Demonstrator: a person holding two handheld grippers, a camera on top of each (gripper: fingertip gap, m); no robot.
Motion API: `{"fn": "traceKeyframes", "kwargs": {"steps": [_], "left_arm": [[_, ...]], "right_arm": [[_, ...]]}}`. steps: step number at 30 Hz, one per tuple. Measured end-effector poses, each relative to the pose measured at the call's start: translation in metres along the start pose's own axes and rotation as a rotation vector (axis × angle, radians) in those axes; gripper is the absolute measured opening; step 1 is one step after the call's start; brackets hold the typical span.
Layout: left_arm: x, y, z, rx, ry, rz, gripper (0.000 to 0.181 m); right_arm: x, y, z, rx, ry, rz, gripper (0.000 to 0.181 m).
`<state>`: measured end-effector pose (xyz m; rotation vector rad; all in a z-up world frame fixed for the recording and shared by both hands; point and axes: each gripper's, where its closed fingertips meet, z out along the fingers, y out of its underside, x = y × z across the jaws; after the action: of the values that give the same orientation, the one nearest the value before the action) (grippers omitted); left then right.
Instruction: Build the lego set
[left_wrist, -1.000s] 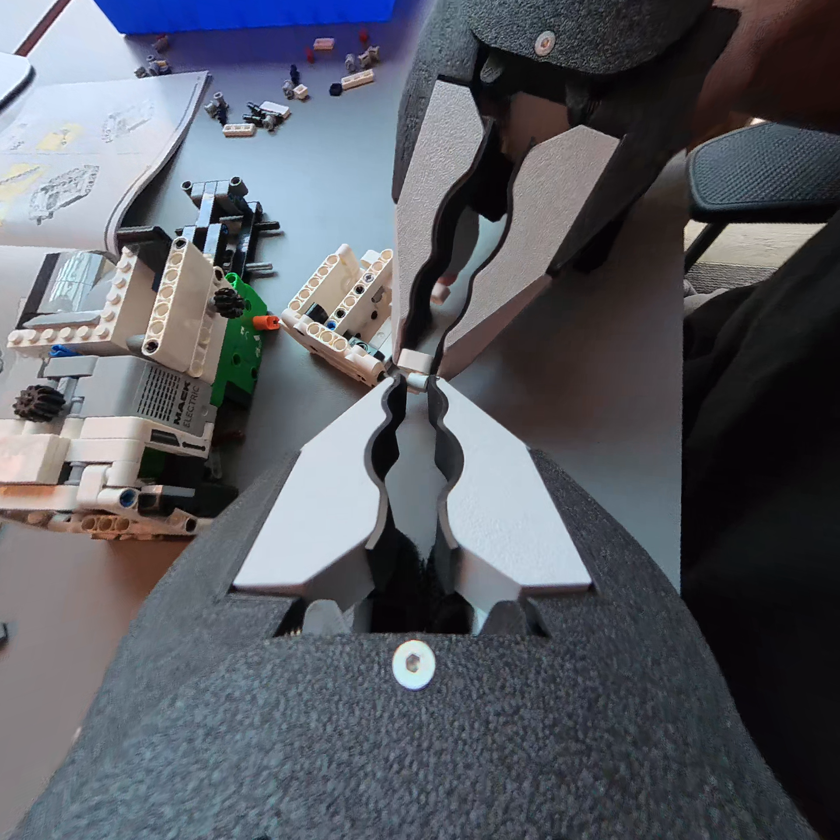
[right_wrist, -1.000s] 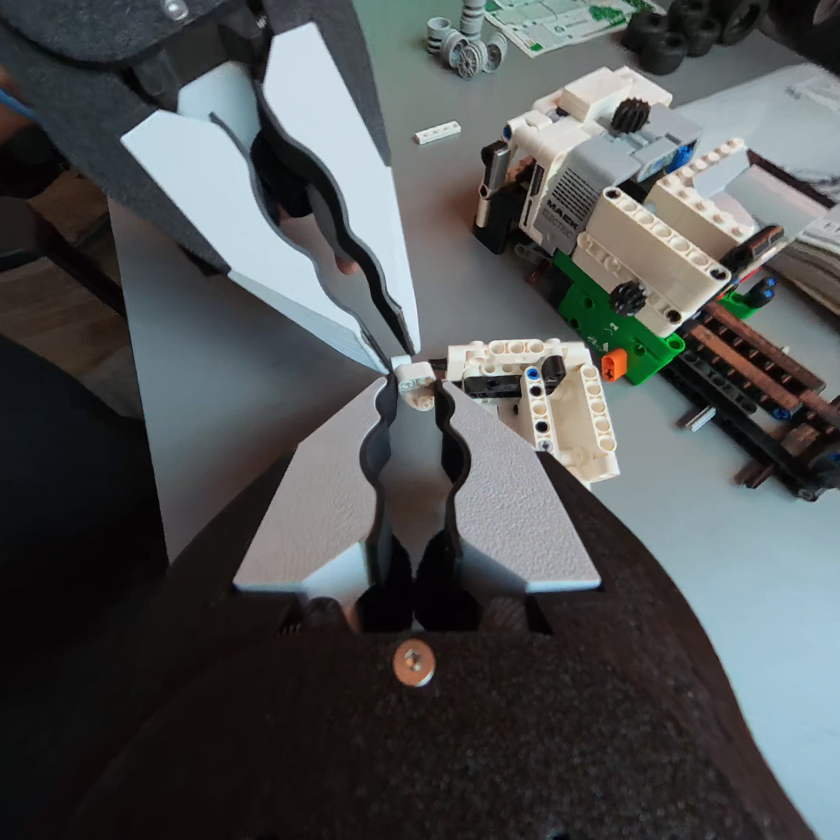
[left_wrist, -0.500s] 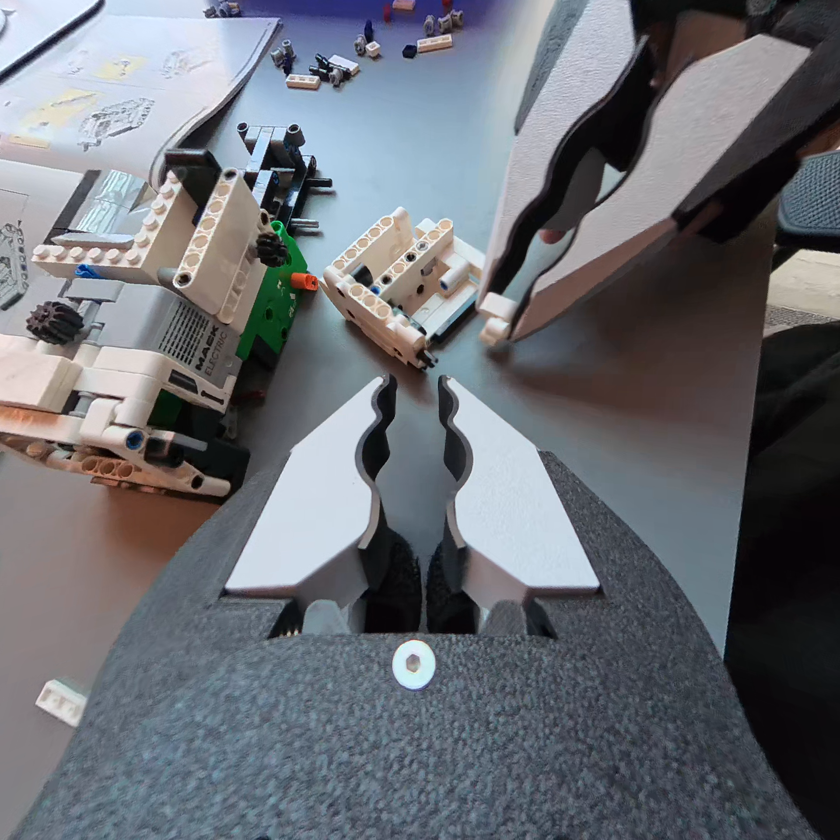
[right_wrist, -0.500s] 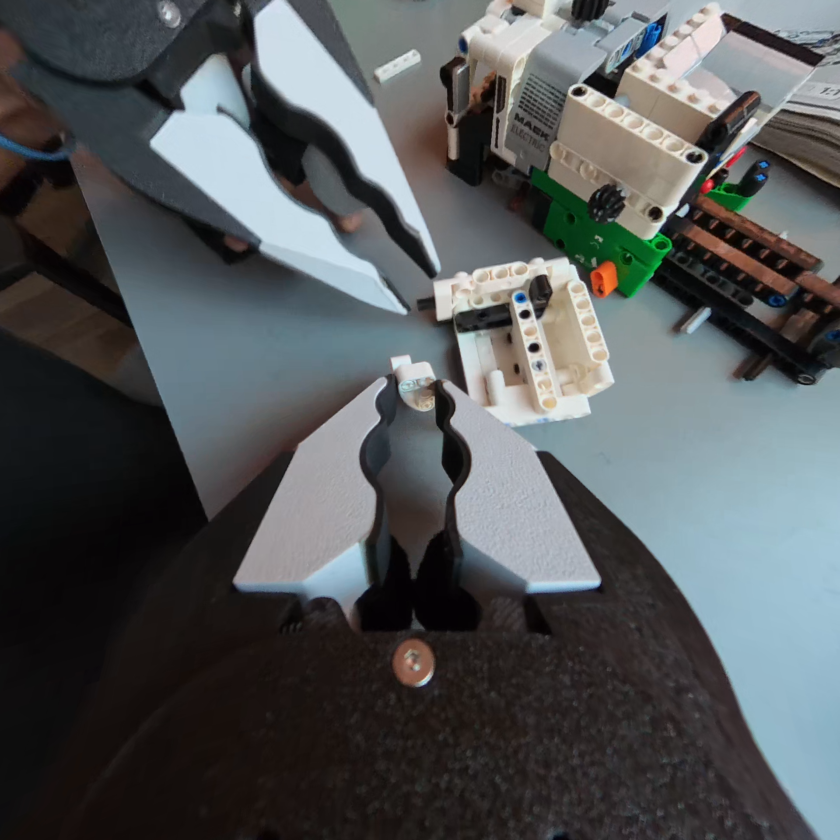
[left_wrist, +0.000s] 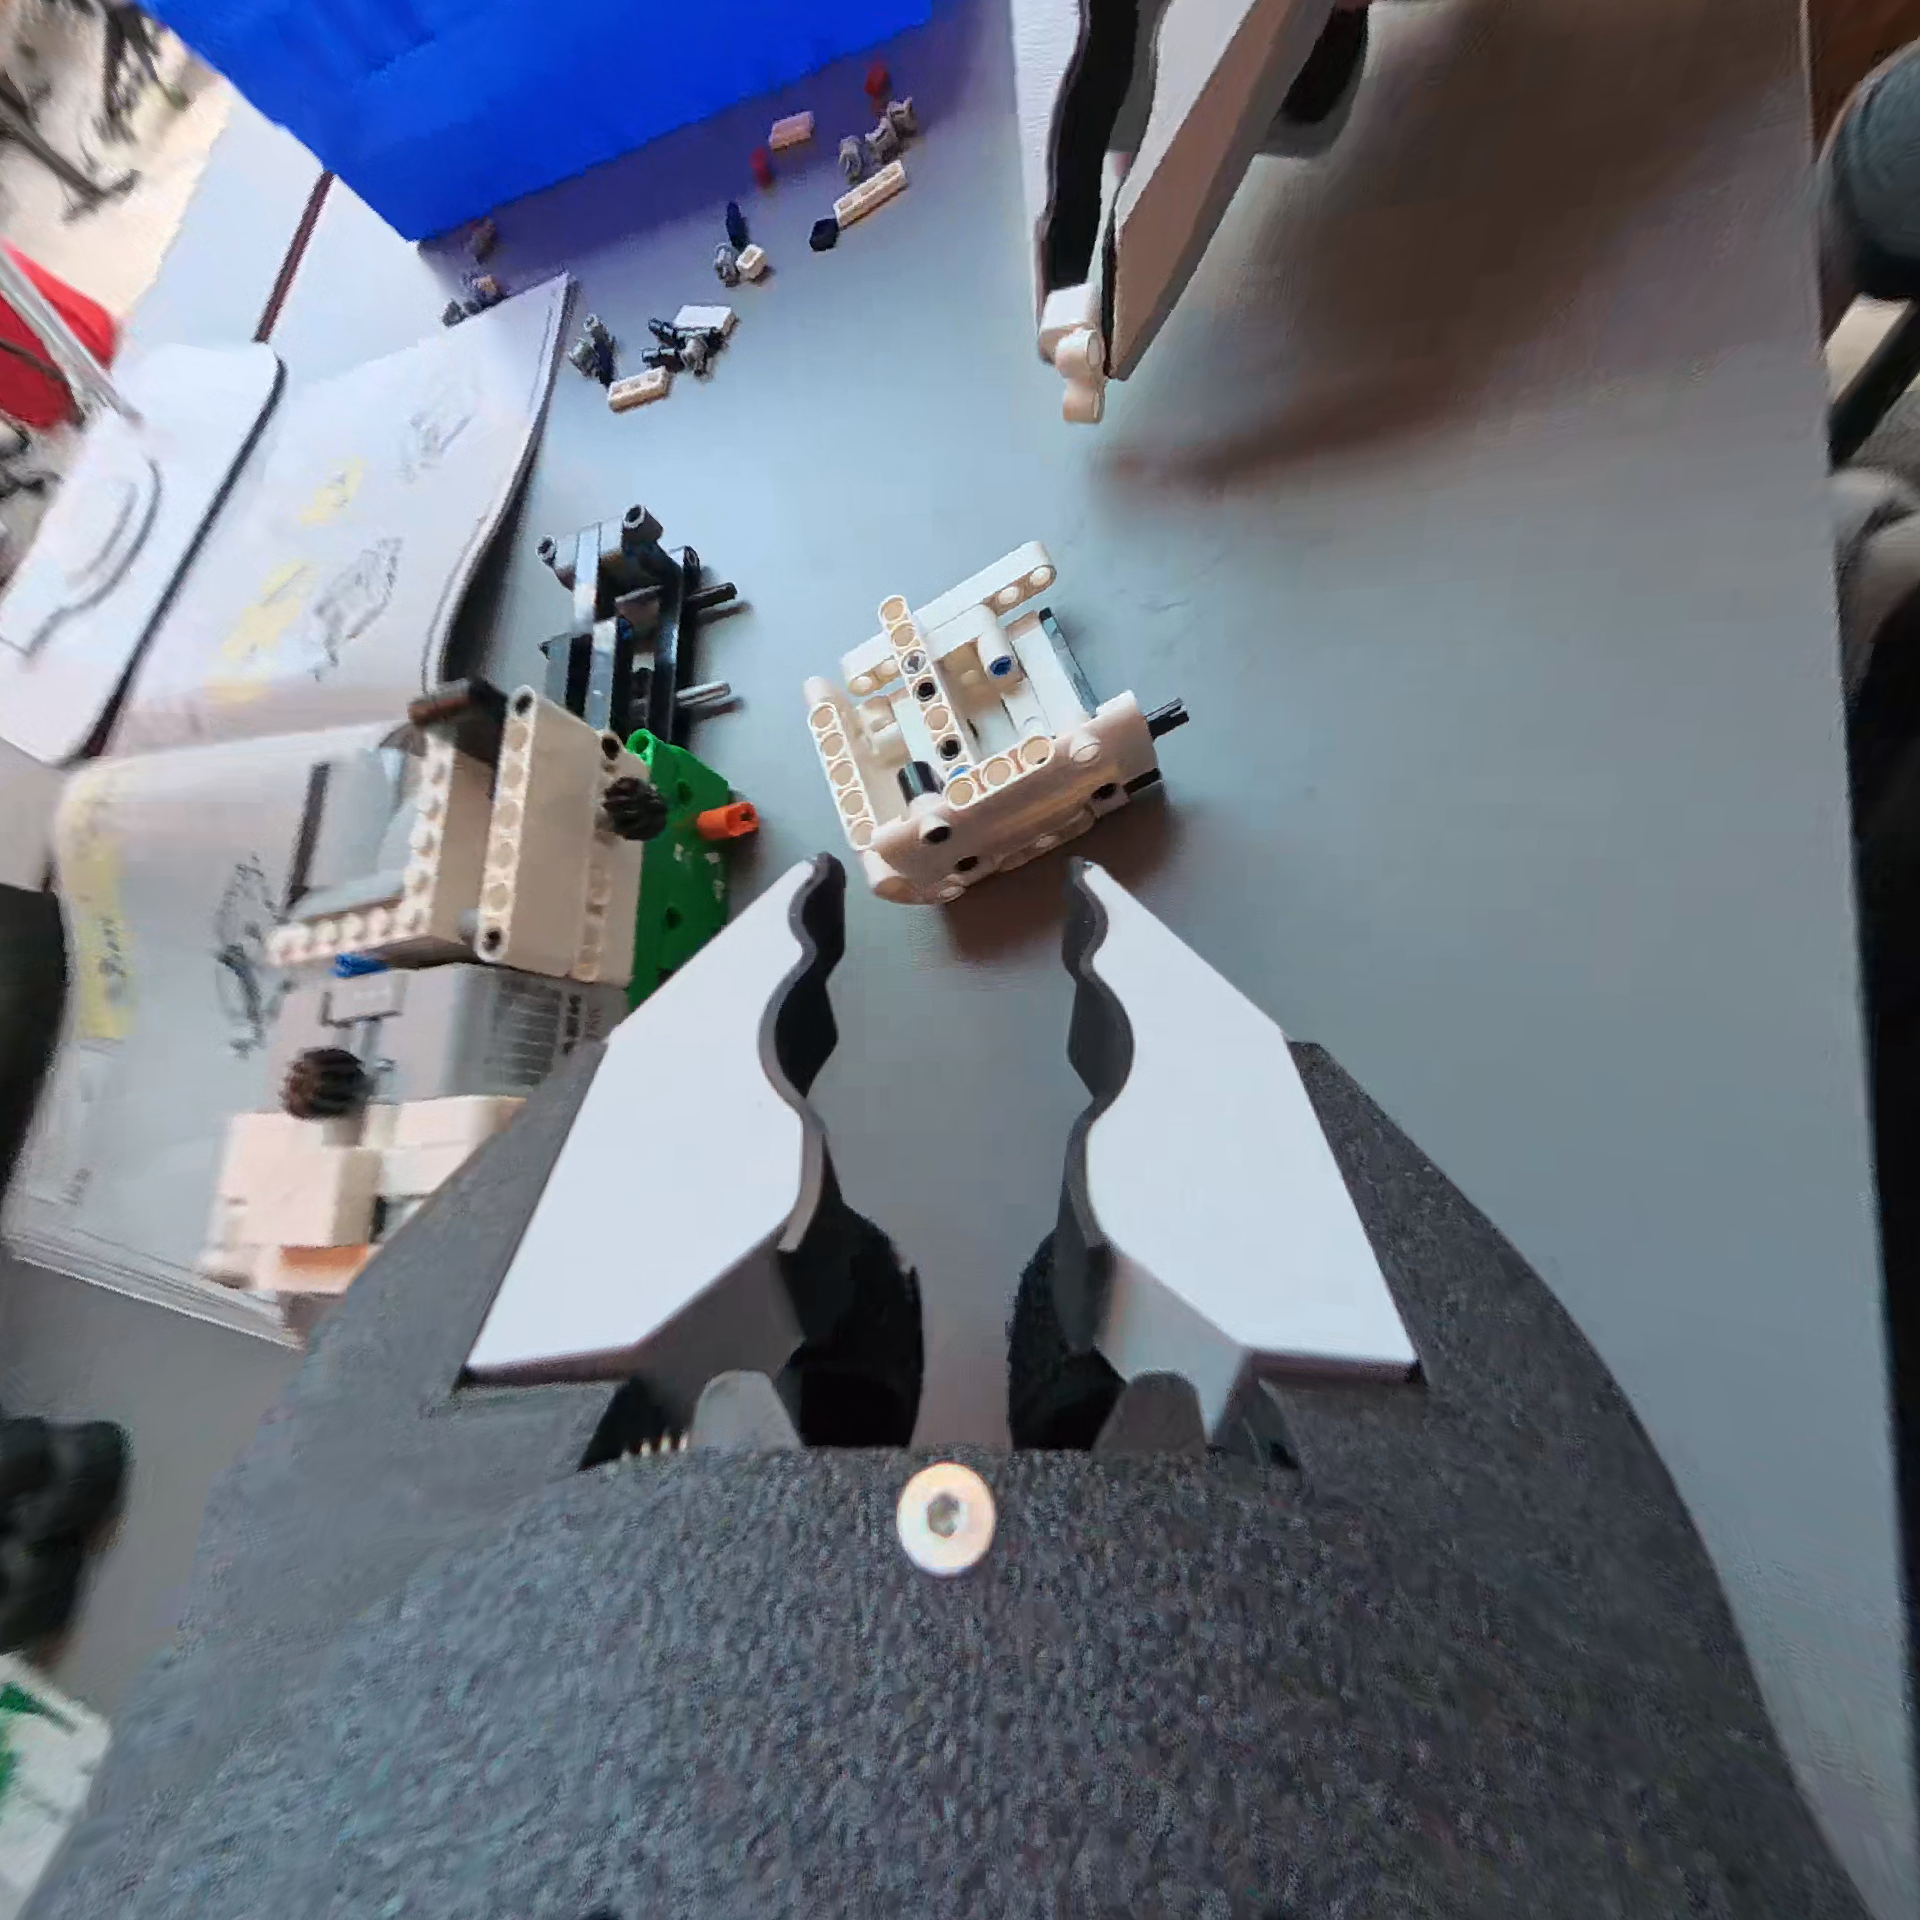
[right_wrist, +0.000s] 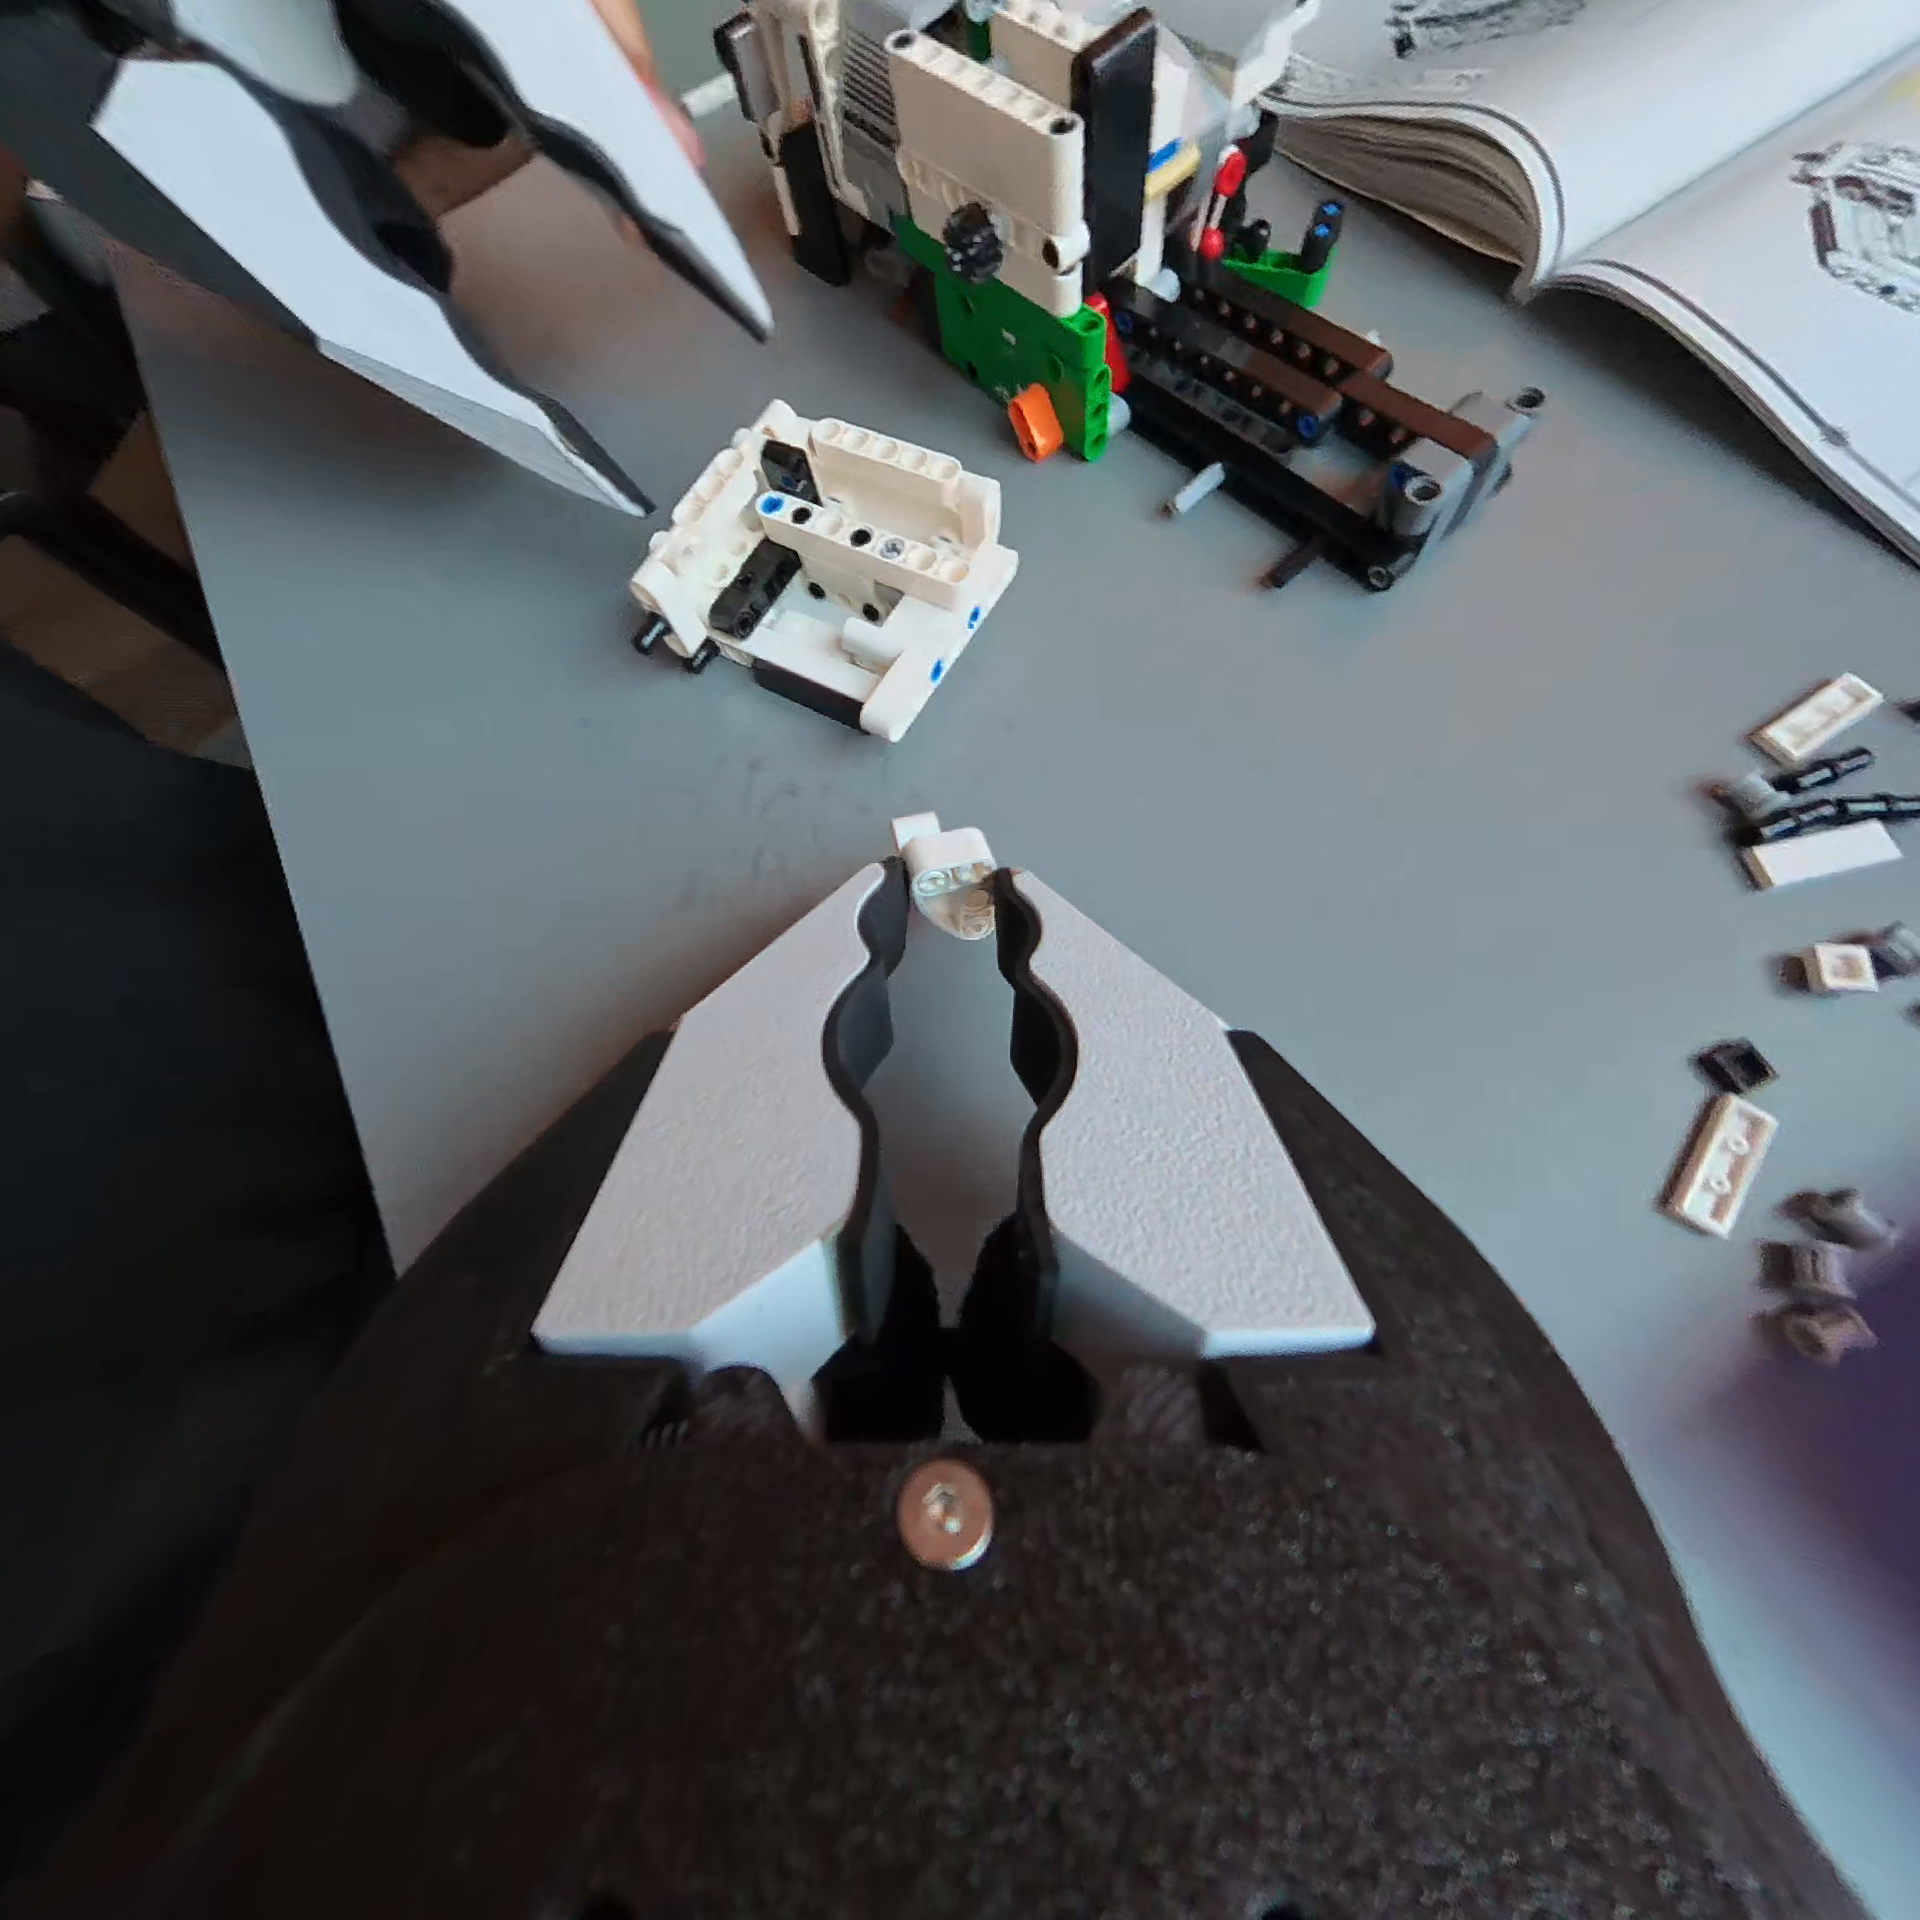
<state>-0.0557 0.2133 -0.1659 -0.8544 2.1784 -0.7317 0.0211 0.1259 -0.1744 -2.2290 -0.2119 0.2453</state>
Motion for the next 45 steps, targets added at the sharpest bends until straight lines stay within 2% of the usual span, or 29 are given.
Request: {"fn": "traceKeyframes", "kwargs": {"steps": [1,4,7,8,10,13,17,21,24,27,29,33,35,39,41,45], "left_arm": [[-0.002,0.000,0.002,-0.018,-0.010,0.088,0.044],[-0.006,-0.001,0.012,-0.047,-0.012,0.274,0.044],[0.001,-0.001,0.023,-0.071,0.074,0.312,0.043],[0.002,0.001,0.025,-0.090,0.094,0.324,0.036],[0.001,0.000,0.029,-0.115,0.091,0.325,0.032],[0.002,-0.004,0.031,-0.136,0.056,0.285,0.030],[0.013,-0.016,0.026,-0.056,0.003,0.123,0.030],[0.014,-0.041,0.011,0.119,-0.054,-0.160,0.030],[0.017,-0.061,-0.003,0.265,-0.023,-0.369,0.030],[0.024,-0.076,-0.013,0.375,0.061,-0.516,0.030],[0.023,-0.080,-0.019,0.429,0.079,-0.592,0.030],[0.029,-0.085,-0.030,0.489,0.123,-0.653,0.029],[0.036,-0.087,-0.033,0.501,0.149,-0.653,0.021],[0.039,-0.082,-0.035,0.491,0.128,-0.641,0.019],[0.034,-0.076,-0.042,0.486,0.096,-0.584,0.029],[0.027,-0.064,-0.048,0.451,0.086,-0.450,0.080]], "right_arm": [[0.002,0.000,0.002,-0.003,-0.003,-0.013,0.016],[0.007,0.004,0.007,-0.042,0.025,-0.096,0.016],[0.004,0.004,0.009,-0.031,0.027,-0.117,0.016],[0.003,0.006,0.010,-0.039,0.019,-0.099,0.015],[0.007,0.011,0.011,-0.069,0.042,-0.080,0.021],[0.008,0.009,0.008,-0.035,0.068,-0.073,0.026],[0.005,-0.002,-0.003,0.047,0.090,-0.031,0.046],[-0.034,-0.031,-0.006,0.224,-0.023,0.030,0.071],[-0.054,-0.049,0.004,0.319,-0.029,0.017,0.091],[-0.067,-0.073,0.003,0.463,-0.049,0.005,0.087],[-0.071,-0.080,0.000,0.498,-0.078,0.012,0.083],[-0.076,-0.094,-0.014,0.604,-0.123,0.019,0.069],[-0.080,-0.097,-0.016,0.618,-0.191,0.063,0.068],[-0.082,-0.097,-0.010,0.575,-0.232,0.086,0.066],[-0.081,-0.094,-0.005,0.528,-0.234,0.092,0.066],[-0.095,-0.096,-0.002,0.468,-0.364,0.145,0.066]]}}
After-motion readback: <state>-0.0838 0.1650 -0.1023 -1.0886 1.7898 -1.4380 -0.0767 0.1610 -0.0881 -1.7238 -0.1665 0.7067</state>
